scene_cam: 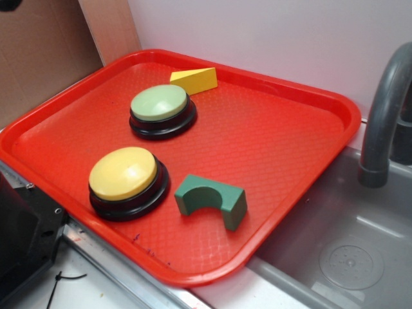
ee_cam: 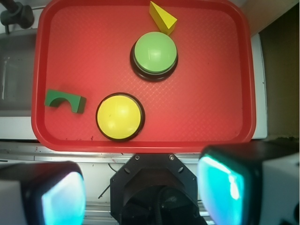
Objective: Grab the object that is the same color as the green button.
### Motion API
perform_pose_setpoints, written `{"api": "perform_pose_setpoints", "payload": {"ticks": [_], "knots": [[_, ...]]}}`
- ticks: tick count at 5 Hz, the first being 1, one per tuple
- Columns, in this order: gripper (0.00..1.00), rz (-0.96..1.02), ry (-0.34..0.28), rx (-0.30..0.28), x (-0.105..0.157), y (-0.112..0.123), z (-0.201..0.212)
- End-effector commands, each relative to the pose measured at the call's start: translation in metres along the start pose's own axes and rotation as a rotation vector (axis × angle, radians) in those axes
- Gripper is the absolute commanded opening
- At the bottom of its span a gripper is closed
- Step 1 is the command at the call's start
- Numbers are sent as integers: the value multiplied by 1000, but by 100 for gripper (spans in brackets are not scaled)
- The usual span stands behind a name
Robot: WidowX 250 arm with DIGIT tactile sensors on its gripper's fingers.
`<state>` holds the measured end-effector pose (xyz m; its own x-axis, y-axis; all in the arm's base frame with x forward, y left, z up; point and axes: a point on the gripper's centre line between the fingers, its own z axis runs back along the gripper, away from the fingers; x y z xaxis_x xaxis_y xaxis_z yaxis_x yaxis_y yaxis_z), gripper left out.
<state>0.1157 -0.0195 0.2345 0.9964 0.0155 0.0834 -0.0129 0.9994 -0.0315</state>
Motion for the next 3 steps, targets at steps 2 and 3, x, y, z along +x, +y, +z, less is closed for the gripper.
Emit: {"api": "perform_pose_setpoints", "payload": {"ticks": [2,3], "knots": [[100,-193,-30,0,14,-11,-8],[100,-409,-68,4,23,-27,-14]]}}
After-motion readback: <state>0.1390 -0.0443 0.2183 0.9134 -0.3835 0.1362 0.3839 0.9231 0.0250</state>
